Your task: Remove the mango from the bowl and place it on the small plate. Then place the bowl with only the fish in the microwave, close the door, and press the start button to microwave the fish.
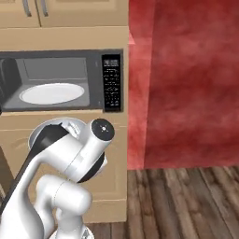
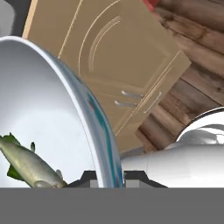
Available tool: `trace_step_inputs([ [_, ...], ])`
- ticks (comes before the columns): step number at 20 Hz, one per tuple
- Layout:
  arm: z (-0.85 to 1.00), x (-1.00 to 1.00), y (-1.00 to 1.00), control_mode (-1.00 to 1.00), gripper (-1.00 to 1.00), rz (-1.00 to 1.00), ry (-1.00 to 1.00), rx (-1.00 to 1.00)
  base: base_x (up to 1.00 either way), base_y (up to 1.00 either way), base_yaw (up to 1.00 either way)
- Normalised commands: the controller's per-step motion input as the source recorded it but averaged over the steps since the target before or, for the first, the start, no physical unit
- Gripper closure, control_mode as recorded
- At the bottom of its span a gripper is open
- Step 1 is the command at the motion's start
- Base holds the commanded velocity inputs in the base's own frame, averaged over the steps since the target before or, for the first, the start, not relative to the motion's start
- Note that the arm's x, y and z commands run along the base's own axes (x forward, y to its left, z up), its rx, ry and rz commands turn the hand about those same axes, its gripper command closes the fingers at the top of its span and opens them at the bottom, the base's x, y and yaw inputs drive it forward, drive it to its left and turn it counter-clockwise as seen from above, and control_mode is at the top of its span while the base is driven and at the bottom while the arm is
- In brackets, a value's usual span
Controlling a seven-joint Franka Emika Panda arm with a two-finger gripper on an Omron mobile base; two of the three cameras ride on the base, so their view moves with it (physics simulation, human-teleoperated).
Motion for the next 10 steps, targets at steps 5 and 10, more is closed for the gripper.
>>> trace_step_inputs([
  [5, 0.00, 0.00, 0.00, 1.00, 1.00, 0.00, 0.00, 0.00, 0.47, 0.01, 0.65],
  [10, 0.00, 0.00, 0.00, 1.00, 1.00, 0.00, 0.00, 0.00, 0.04, 0.02, 0.51],
])
